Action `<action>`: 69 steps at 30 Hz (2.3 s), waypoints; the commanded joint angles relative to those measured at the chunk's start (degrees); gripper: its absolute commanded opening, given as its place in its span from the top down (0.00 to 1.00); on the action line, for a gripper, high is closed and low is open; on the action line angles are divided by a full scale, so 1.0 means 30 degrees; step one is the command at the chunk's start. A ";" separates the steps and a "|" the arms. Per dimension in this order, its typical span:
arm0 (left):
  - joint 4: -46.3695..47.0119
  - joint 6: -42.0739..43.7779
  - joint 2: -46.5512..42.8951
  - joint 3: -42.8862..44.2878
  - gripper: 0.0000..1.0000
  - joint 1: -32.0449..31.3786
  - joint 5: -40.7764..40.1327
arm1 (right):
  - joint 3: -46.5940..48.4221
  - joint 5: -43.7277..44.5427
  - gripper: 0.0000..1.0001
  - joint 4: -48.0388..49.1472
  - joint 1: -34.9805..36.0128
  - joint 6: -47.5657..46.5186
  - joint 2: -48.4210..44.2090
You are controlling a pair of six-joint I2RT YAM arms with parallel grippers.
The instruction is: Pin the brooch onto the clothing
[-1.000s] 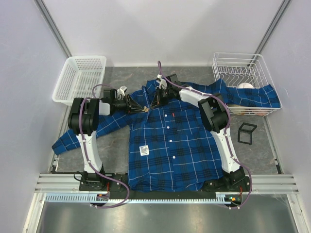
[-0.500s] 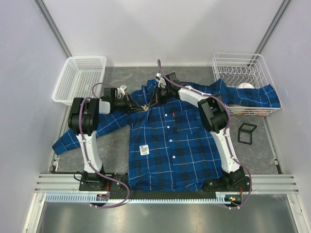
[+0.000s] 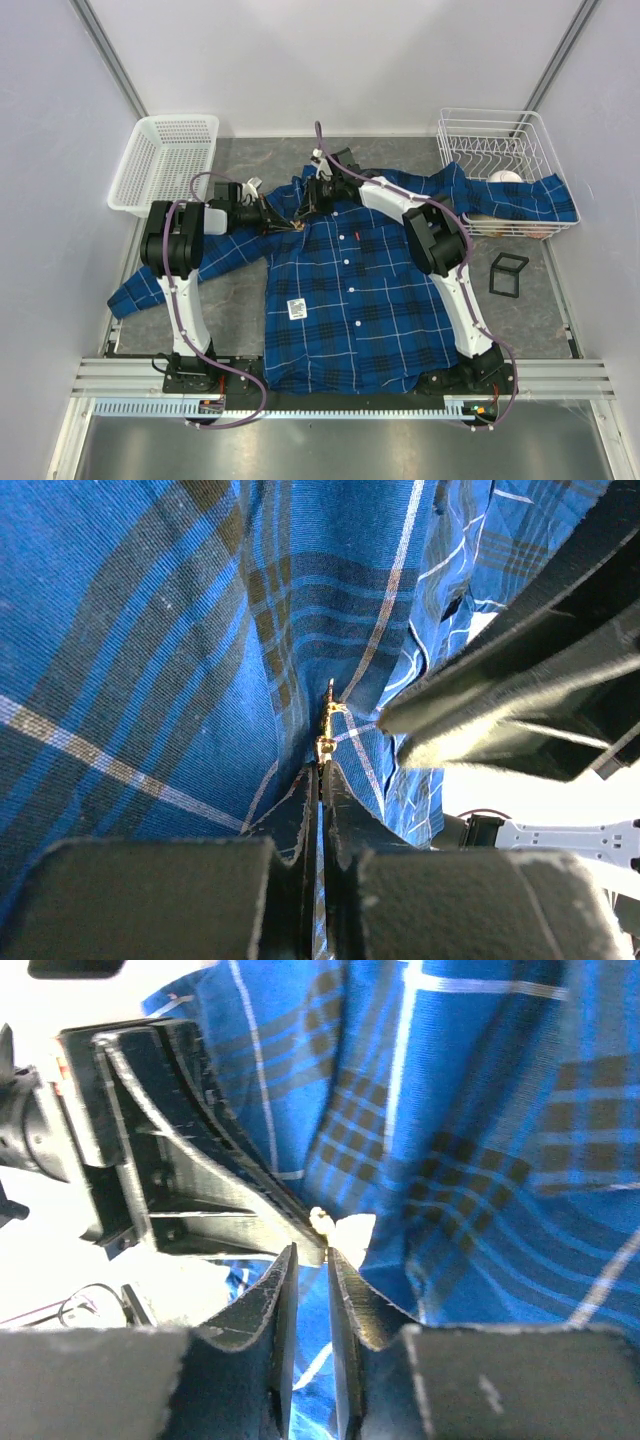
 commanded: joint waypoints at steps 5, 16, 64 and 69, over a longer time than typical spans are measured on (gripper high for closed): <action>0.0164 0.0654 0.0334 0.0297 0.98 -0.0157 -0.0062 | 0.1571 -0.1812 0.57 0.0634 0.0308 -0.0609 -0.0161; 0.1422 -0.0428 0.0978 0.0297 0.98 -0.0098 0.0669 | -0.0210 -0.2871 0.54 0.1367 -0.2738 -0.1750 -0.1891; 0.7428 -0.4326 0.1799 -0.0845 0.98 0.0224 0.2955 | -0.2090 -0.4276 0.64 0.3446 -0.1509 -0.0758 -0.0164; 0.8804 -0.5057 0.1857 -0.1138 0.98 0.0224 0.3364 | -0.1944 -0.4188 0.66 0.3388 -0.1451 -0.0671 0.0071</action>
